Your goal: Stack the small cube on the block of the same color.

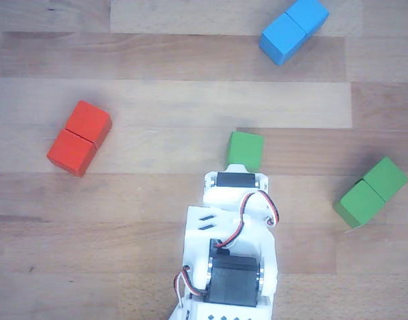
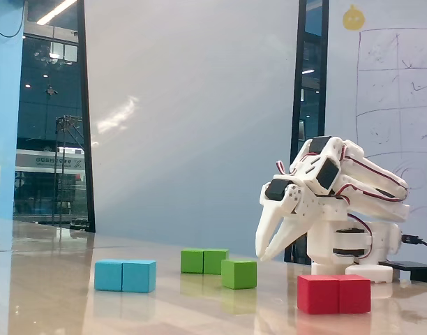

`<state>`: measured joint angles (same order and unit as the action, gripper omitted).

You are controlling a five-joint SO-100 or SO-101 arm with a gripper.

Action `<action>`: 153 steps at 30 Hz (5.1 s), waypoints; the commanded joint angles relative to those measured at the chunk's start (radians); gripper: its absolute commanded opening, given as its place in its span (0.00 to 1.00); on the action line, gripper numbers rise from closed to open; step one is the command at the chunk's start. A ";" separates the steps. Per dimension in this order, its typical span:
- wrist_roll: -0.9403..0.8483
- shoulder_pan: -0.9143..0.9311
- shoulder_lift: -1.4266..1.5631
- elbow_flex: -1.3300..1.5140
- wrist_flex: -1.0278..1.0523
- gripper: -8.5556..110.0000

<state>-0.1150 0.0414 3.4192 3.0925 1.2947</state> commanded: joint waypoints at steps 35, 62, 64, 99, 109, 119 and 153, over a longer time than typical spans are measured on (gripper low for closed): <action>-0.012 0.012 -1.270 -0.973 -0.005 0.07; -0.014 0.012 -1.419 -0.923 -0.170 0.07; -0.014 0.014 -1.420 -0.887 -0.172 0.07; -0.008 0.023 -1.422 -0.813 -0.172 0.20; -0.015 0.083 -1.422 -0.813 -0.167 0.30; -0.014 0.078 -1.419 -0.818 -0.026 0.30; -0.015 0.078 -1.600 -0.828 -0.161 0.30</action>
<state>-0.1227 0.1150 1.8208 2.2872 1.1474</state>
